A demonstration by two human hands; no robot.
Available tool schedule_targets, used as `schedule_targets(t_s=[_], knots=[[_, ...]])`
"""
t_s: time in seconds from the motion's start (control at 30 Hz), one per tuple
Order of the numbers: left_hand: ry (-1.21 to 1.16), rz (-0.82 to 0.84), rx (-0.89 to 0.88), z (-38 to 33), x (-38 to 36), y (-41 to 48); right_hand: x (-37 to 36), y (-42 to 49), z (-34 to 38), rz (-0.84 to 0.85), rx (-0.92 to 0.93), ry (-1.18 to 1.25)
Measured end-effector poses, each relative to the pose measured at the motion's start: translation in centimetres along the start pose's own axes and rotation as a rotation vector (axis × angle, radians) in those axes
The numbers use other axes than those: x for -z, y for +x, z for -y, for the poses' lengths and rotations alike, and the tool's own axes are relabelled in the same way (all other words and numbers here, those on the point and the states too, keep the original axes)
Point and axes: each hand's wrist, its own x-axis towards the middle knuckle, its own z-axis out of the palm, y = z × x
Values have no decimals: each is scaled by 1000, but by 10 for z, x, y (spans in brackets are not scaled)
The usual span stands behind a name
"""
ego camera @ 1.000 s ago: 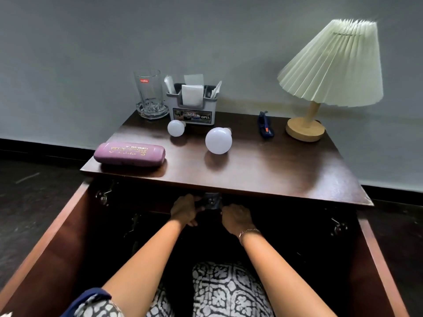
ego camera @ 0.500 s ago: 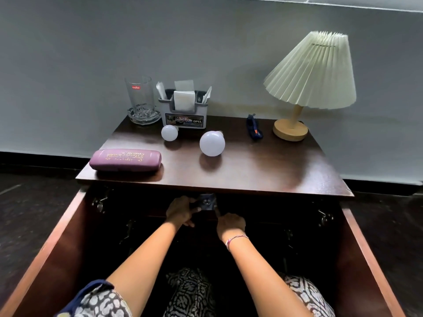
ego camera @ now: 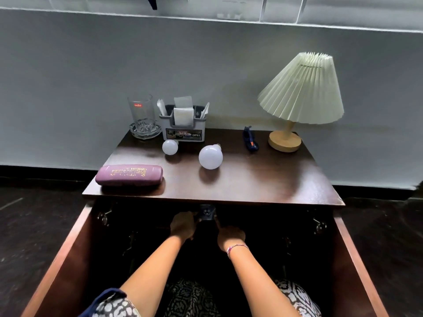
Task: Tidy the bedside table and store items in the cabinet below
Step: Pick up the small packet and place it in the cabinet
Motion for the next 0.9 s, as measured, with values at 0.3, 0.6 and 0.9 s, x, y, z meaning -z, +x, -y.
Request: schedule_targets(t_s=[0.3, 0.6, 0.9], knots=[[-153, 155, -11, -4, 17, -12, 2, -17, 2, 31, 21, 166], [7, -165, 16, -13, 31, -41, 12, -33, 13, -148, 27, 517], [-242, -369, -39, -33, 49, -89, 30, -75, 26, -500, 149, 776]])
